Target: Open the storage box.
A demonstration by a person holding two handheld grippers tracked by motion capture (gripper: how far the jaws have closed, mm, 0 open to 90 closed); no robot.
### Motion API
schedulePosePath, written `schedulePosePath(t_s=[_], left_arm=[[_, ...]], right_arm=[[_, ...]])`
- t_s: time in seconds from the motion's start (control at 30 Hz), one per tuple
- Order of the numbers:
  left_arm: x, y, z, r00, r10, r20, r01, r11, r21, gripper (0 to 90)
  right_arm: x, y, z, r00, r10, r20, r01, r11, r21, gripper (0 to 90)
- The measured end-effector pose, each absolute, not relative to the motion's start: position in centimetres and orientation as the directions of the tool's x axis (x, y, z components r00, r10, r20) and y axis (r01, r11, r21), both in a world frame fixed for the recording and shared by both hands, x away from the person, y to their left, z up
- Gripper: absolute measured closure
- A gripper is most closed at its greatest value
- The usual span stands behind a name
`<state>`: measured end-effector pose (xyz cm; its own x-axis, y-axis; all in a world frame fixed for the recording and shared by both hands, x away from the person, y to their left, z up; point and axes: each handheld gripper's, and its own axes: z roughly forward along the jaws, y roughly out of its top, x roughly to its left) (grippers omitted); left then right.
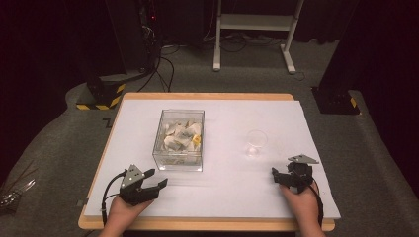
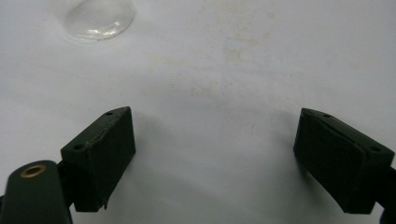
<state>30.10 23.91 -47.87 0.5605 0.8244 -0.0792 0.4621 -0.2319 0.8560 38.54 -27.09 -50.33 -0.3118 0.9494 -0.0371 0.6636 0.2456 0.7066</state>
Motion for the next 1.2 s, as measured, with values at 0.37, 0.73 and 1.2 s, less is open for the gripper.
schedulePosePath(t_s=[0.37, 0.73, 1.2], left_arm=[[30.5, 23.5, -46.9, 0.567, 0.813, -0.128, 0.454, -0.179, 0.873, 45.2], [31.3, 22.4, -46.4, 0.564, 0.818, -0.112, 0.443, -0.185, 0.877, 40.5], [32.7, 21.5, -46.4, 0.559, 0.823, -0.098, 0.424, -0.182, 0.887, 42.7]], right_arm=[[38.5, -27.1, -50.3, -0.311, 0.950, -0.038, 0.665, 0.247, 0.705, 12.8], [38.5, -27.1, -50.3, -0.313, 0.949, -0.037, 0.664, 0.246, 0.707, 12.8], [38.5, -27.1, -50.3, -0.311, 0.950, -0.036, 0.666, 0.245, 0.705, 12.9]])
